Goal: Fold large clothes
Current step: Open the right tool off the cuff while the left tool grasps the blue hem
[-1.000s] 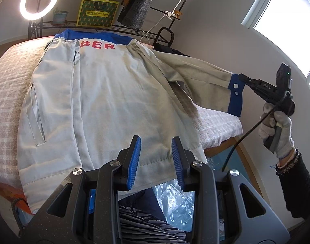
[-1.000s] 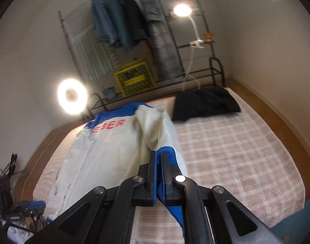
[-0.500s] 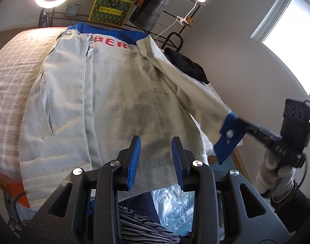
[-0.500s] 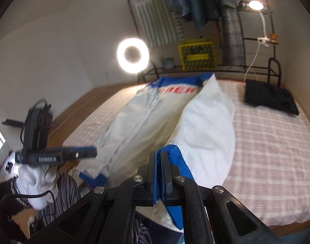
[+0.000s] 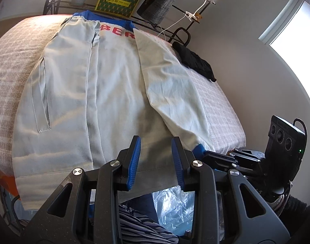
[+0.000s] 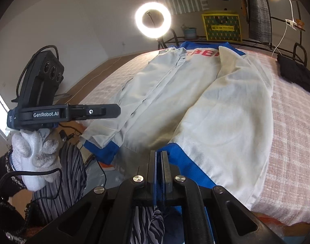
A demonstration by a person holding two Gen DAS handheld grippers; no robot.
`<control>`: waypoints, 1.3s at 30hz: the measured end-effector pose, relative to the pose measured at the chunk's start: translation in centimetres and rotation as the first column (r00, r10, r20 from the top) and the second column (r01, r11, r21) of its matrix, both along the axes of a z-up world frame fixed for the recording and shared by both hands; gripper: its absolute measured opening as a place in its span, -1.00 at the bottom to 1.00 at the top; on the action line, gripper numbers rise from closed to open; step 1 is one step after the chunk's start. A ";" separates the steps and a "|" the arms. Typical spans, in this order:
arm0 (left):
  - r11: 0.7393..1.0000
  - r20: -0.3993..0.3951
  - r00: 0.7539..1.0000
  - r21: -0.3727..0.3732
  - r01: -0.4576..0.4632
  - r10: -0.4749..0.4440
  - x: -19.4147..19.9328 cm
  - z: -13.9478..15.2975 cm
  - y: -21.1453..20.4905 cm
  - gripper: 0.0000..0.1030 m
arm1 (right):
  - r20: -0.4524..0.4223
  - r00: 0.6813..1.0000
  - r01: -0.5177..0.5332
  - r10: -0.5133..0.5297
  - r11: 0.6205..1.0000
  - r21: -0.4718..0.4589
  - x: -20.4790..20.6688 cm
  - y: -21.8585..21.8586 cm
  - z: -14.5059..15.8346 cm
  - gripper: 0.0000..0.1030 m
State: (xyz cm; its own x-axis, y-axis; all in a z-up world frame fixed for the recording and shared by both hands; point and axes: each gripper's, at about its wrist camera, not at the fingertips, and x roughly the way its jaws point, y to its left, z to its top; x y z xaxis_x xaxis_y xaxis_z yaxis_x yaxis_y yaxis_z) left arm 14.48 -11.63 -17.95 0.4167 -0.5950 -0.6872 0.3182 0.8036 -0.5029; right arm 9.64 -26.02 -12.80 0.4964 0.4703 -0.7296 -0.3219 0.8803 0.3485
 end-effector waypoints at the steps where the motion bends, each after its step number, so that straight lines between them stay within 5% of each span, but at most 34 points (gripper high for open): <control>1: 1.000 -0.003 1.000 0.003 0.002 -0.002 0.1 -0.2 -0.1 -0.40 | -0.012 1.000 0.000 0.000 1.000 0.009 0.3 0.1 -0.4 -0.99; 6: 1.000 -0.019 1.000 0.005 0.017 -0.017 0.5 -0.8 -0.7 -0.40 | -0.021 0.996 -0.086 0.087 0.994 0.065 0.4 0.8 -0.2 -0.83; 10: 0.999 -0.059 0.998 -0.017 0.028 -0.029 0.7 -1.6 -1.1 -0.39 | -0.003 0.994 -0.110 0.111 0.987 0.113 -0.8 -0.8 1.2 -0.22; 13: 0.998 -0.103 0.994 -0.056 0.044 -0.049 0.8 -2.0 -1.6 -0.38 | 0.026 0.995 -0.102 0.099 0.984 0.144 -1.6 -3.0 2.5 -0.21; 16: 0.996 -0.112 0.991 -0.054 0.064 -0.070 0.7 -2.4 -2.7 -0.08 | 0.056 0.997 -0.059 0.051 0.987 0.151 -1.9 -5.7 3.6 -0.20; 28: 0.991 -0.252 0.958 -0.062 0.121 -0.133 0.2 -5.9 -6.9 -0.07 | 0.025 0.977 0.201 -0.211 0.958 0.207 2.2 -17.1 2.7 -0.09; 30: 0.989 -0.272 0.951 -0.075 0.129 -0.145 0.3 -6.5 -7.2 -0.25 | 0.007 0.973 0.222 -0.229 0.949 0.222 3.5 -18.3 1.9 -0.09; 31: 0.989 -0.276 0.950 -0.069 0.132 -0.146 0.4 -6.6 -7.4 -0.68 | -0.002 0.972 0.229 -0.235 0.947 0.227 4.1 -18.7 1.6 -0.10; 32: 0.989 -0.279 0.949 -0.057 0.139 -0.149 0.5 -6.7 -7.5 -0.81 | -0.015 0.971 0.237 -0.240 0.942 0.237 5.0 -18.9 1.1 -0.10; 39: 0.988 -0.236 0.960 -0.051 0.144 -0.152 -0.1 -5.4 -6.8 -0.89 | -0.082 0.960 0.282 -0.270 0.919 0.274 10.1 -19.6 -1.6 -0.10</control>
State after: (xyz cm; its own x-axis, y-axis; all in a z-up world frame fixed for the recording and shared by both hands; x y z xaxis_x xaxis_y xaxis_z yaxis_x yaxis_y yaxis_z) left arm 14.33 -18.44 -23.39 0.1491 -0.6615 -0.7350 0.2999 0.7386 -0.6038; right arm 19.75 -45.67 -14.44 0.6080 0.5075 -0.6105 -0.0606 0.7964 0.6017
